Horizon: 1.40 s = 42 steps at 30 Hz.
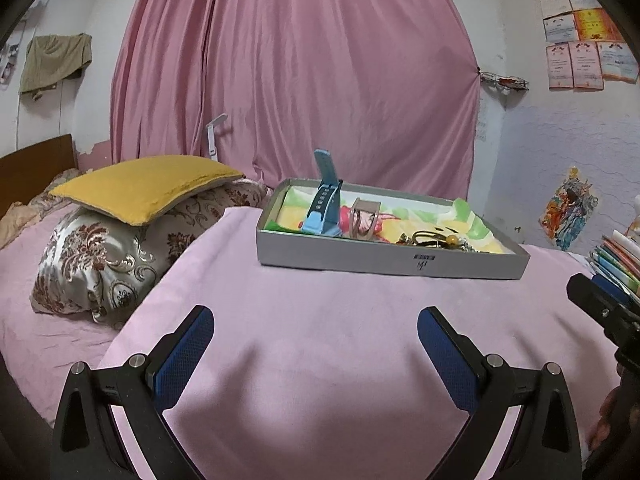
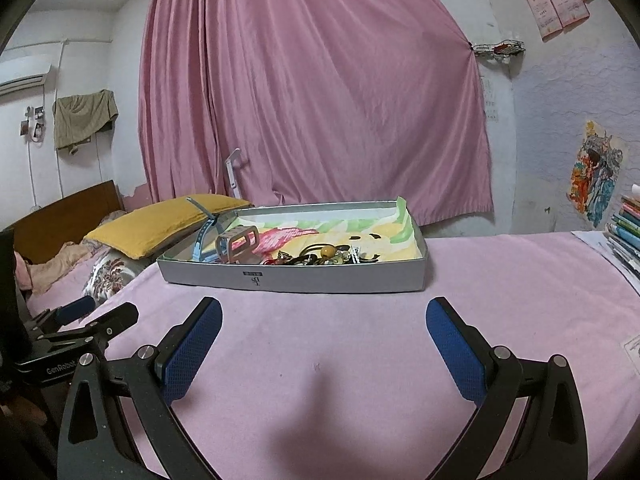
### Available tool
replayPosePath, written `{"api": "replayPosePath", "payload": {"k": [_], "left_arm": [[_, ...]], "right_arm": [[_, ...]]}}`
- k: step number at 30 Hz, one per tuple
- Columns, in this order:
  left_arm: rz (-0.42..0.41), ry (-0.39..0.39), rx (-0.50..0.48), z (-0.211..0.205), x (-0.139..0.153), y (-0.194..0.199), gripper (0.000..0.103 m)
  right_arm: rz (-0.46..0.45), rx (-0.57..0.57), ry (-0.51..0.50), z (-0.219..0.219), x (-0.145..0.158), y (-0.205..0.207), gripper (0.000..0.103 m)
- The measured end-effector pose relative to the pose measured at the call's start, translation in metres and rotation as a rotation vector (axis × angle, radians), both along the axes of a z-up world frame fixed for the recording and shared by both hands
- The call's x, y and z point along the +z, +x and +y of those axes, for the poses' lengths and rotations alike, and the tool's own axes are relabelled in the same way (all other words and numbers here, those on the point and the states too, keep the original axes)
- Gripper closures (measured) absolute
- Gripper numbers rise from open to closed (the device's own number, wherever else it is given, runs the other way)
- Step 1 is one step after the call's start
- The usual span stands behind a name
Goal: Organize jewelry
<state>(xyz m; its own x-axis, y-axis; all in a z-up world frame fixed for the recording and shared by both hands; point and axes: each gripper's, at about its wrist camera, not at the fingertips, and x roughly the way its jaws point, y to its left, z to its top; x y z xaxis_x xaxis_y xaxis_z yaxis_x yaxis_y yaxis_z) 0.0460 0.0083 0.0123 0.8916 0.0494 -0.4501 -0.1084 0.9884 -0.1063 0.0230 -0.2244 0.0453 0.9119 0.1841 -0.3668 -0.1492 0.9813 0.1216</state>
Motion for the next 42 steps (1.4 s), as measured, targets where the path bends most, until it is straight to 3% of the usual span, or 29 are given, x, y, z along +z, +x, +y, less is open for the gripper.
{"api": "replayPosePath", "payload": {"k": [42], "left_arm": [[-0.005, -0.003, 0.0, 0.0013, 0.0002, -0.0022, 0.001]], "right_arm": [[-0.01, 0.002, 0.004, 0.0016, -0.0008, -0.0005, 0.003]]}}
